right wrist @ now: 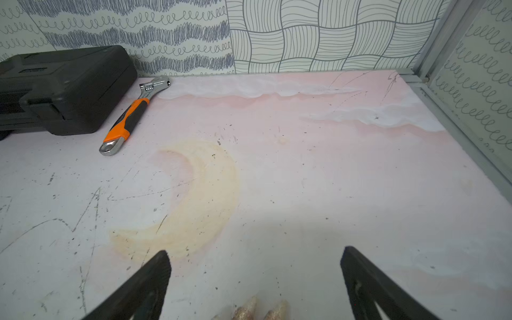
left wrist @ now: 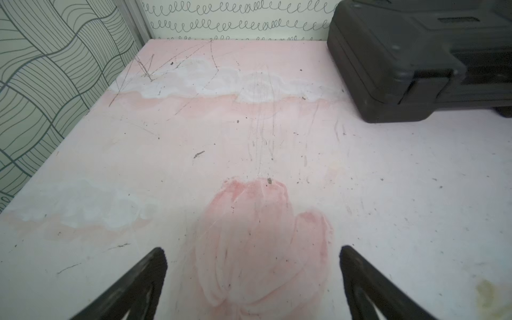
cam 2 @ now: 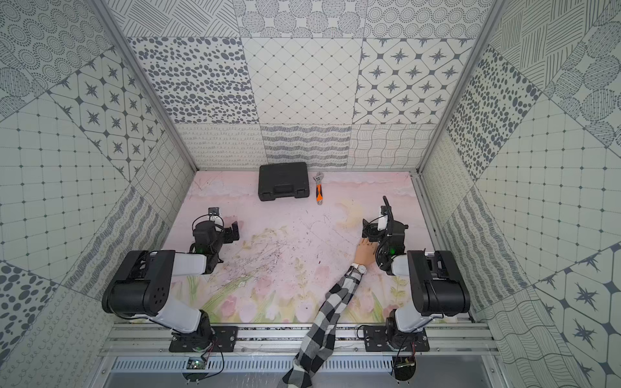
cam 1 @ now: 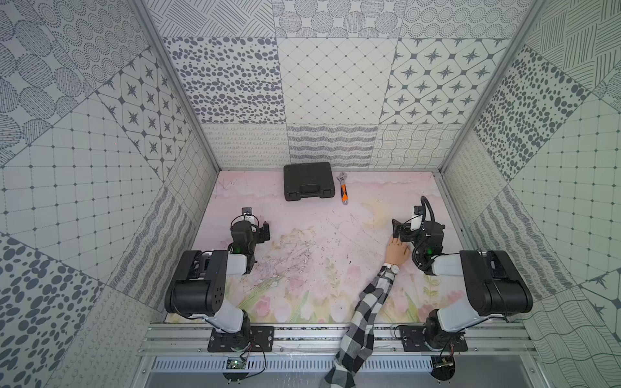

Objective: Take off the watch
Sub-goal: Adjust the hand at the center of the board.

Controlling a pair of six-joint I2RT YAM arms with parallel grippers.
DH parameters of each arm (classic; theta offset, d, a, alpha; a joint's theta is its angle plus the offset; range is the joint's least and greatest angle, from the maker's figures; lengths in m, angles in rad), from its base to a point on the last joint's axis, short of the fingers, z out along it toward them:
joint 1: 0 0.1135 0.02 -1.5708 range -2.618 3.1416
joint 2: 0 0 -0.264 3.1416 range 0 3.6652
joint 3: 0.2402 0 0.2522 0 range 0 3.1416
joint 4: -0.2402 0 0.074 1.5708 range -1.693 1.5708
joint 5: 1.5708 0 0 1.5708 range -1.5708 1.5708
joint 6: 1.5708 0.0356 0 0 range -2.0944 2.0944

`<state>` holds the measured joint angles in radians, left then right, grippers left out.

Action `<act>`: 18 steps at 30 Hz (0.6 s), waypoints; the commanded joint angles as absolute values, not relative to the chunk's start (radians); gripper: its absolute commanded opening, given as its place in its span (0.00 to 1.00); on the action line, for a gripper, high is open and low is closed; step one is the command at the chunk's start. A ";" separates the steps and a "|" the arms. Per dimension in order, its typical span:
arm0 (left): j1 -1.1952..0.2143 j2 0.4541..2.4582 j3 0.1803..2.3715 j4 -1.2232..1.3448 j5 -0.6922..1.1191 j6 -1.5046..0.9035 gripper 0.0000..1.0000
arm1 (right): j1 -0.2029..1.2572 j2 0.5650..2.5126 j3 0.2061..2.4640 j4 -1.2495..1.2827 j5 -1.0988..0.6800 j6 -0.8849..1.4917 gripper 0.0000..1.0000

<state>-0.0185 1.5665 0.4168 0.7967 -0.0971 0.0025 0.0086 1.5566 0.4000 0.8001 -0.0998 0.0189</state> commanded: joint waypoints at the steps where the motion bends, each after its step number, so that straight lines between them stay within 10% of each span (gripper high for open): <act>1: -0.018 1.570 0.416 0.829 -0.102 0.000 0.98 | 0.003 1.555 0.413 0.830 -0.091 0.025 0.98; 18: -0.016 1.571 0.418 0.825 -0.095 -0.003 0.99 | 0.003 1.556 0.418 0.824 -0.088 0.025 0.98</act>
<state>-0.0185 1.5665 0.4168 0.7967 -0.0963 0.0025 0.0086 1.5566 0.4000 0.7998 -0.0994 0.0189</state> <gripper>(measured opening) 0.985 0.977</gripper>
